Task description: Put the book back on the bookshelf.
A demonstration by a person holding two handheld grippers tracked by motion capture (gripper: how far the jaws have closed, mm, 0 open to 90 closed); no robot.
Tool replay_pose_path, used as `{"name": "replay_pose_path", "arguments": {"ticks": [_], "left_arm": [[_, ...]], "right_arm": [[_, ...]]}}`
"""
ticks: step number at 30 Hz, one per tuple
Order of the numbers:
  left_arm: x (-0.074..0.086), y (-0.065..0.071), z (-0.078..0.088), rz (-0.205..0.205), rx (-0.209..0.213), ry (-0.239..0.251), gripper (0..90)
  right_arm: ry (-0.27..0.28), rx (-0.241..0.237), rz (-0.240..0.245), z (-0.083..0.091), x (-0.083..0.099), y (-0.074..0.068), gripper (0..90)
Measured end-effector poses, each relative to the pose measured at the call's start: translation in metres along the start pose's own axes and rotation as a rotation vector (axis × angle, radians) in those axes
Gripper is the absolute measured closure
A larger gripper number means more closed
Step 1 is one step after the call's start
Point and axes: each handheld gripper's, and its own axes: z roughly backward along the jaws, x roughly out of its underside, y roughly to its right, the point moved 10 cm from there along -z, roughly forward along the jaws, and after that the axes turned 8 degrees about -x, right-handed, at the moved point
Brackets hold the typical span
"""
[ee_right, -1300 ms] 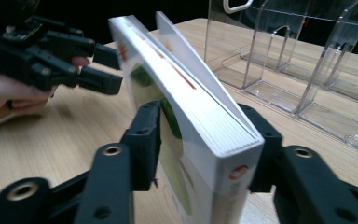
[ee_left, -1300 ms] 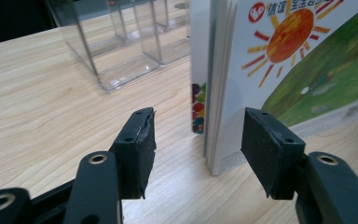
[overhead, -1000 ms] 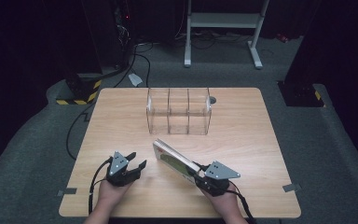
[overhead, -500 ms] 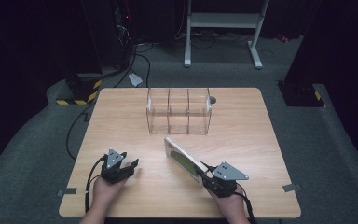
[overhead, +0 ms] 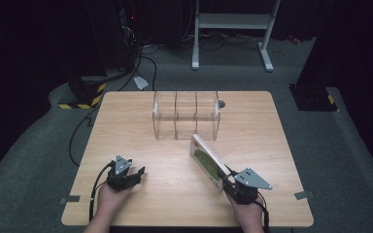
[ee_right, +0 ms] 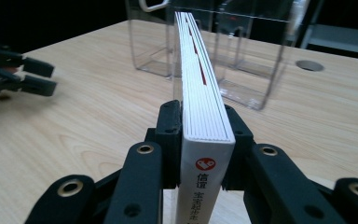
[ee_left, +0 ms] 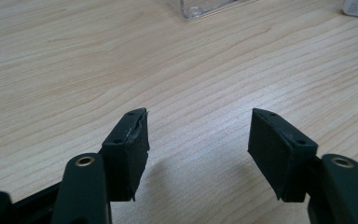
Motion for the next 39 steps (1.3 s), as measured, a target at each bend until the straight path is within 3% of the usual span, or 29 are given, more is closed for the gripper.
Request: {"name": "replay_pose_path", "arguments": {"ticks": [10, 17, 23, 26, 29, 30, 39], "left_arm": [[0.001, 0.002, 0.0, -0.001, 0.003, -0.007, 38.0], [0.001, 0.001, -0.001, -0.002, -0.002, -0.016, 38.5], [0.002, 0.001, -0.001, 0.002, 0.0, -0.019, 38.9], [0.002, 0.001, -0.001, 0.003, 0.001, -0.021, 39.0], [0.001, 0.001, -0.001, -0.001, -0.003, -0.016, 38.8], [0.001, 0.001, -0.001, 0.0, -0.003, -0.015, 38.9], [0.002, 0.001, -0.001, 0.008, 0.002, -0.02, 38.9]], "right_arm": [[0.002, 0.123, -0.031, 0.01, 0.001, 0.023, 72.2], [-0.013, 0.162, -0.044, 0.01, 0.002, 0.026, 69.5], [-0.028, 0.159, -0.071, 0.007, 0.005, 0.024, 67.6], [-0.039, 0.194, -0.088, 0.007, 0.004, 0.026, 68.4], [-0.043, 0.179, -0.097, 0.006, 0.003, 0.025, 71.5], [-0.041, 0.156, -0.092, 0.005, 0.003, 0.022, 73.8], [-0.037, 0.14, -0.041, -0.001, -0.007, 0.011, 75.4]]}}
